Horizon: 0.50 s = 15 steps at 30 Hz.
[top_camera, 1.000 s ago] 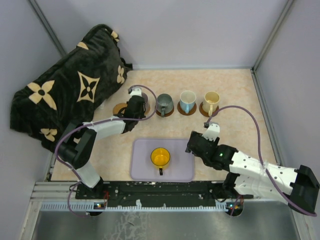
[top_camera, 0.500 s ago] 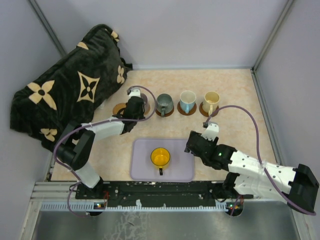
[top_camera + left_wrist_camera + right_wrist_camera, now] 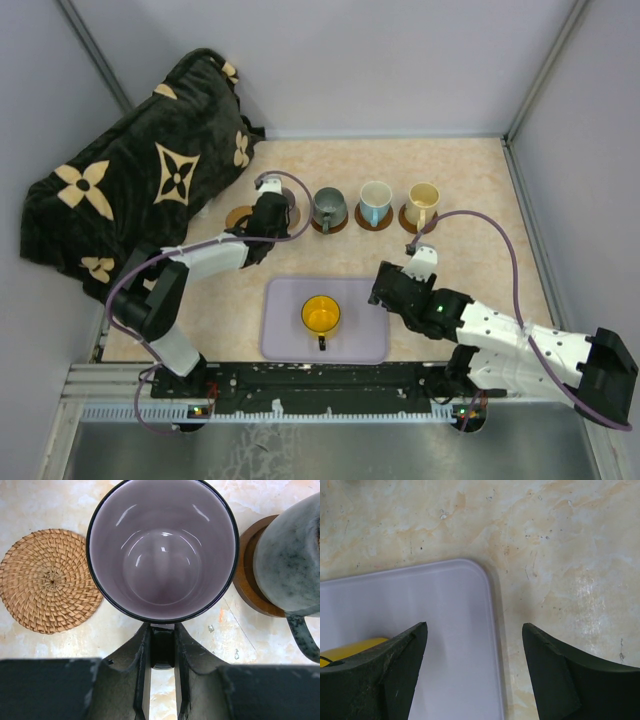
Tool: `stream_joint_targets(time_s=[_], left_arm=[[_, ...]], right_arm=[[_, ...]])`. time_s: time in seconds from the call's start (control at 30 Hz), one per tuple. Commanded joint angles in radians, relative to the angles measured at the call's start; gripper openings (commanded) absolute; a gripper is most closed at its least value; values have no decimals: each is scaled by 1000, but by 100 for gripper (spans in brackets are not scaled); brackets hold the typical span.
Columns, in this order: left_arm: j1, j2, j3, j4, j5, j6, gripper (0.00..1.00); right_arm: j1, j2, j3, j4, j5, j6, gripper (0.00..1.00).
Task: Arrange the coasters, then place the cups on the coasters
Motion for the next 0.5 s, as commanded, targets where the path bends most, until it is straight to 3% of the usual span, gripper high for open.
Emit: stream_joint_targets(time_s=[0.0, 0.27, 0.47], left_arm=[[-5, 13, 25, -71, -8, -17, 28], [-5, 19, 43, -75, -32, -18, 62], [-5, 9, 52, -82, -47, -21, 67]], right_arm=[[6, 5, 5, 31, 18, 10, 77], [6, 11, 3, 41, 17, 3, 77], [6, 18, 4, 43, 17, 0, 77]])
